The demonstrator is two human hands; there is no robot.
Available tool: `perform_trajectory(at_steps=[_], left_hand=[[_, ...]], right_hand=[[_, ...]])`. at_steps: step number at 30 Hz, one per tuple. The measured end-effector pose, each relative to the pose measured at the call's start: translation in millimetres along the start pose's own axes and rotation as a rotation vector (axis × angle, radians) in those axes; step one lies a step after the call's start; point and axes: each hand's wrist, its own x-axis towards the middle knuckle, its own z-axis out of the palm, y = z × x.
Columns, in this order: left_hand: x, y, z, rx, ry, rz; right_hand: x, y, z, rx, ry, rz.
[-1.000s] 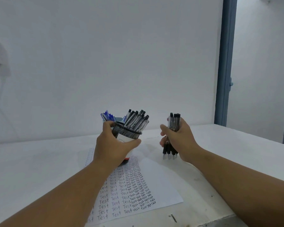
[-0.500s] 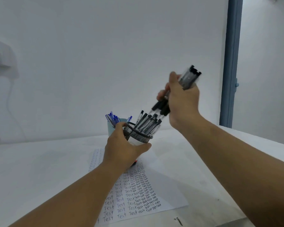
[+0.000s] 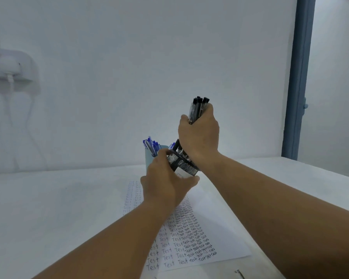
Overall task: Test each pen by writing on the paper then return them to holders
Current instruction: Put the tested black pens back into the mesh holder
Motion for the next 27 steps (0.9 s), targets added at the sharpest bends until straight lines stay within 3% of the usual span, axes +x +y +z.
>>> perform_trajectory(at_steps=[7, 13, 16, 19, 23, 27], left_hand=[[2, -5, 1, -0.084, 0.009, -0.062], [3, -7, 2, -0.167, 0.024, -0.133], [4, -7, 3, -0.202, 0.022, -0.154], [4, -8, 3, -0.201, 0.031, -0.141], [3, -9, 2, -0.171, 0.018, -0.106], [4, -10, 3, -0.178, 0.014, -0.109]], right_hand=[[-5, -1, 8, -0.081, -0.139, -0.058], [1, 1, 9, 0.172, -0.103, -0.065], [5, 1, 6, 0.088, -0.001, -0.159], [12, 0, 0, -0.155, 0.035, -0.243], [16, 3, -6, -0.306, -0.035, -0.087], [14, 12, -9, -0.066, -0.006, -0.029]])
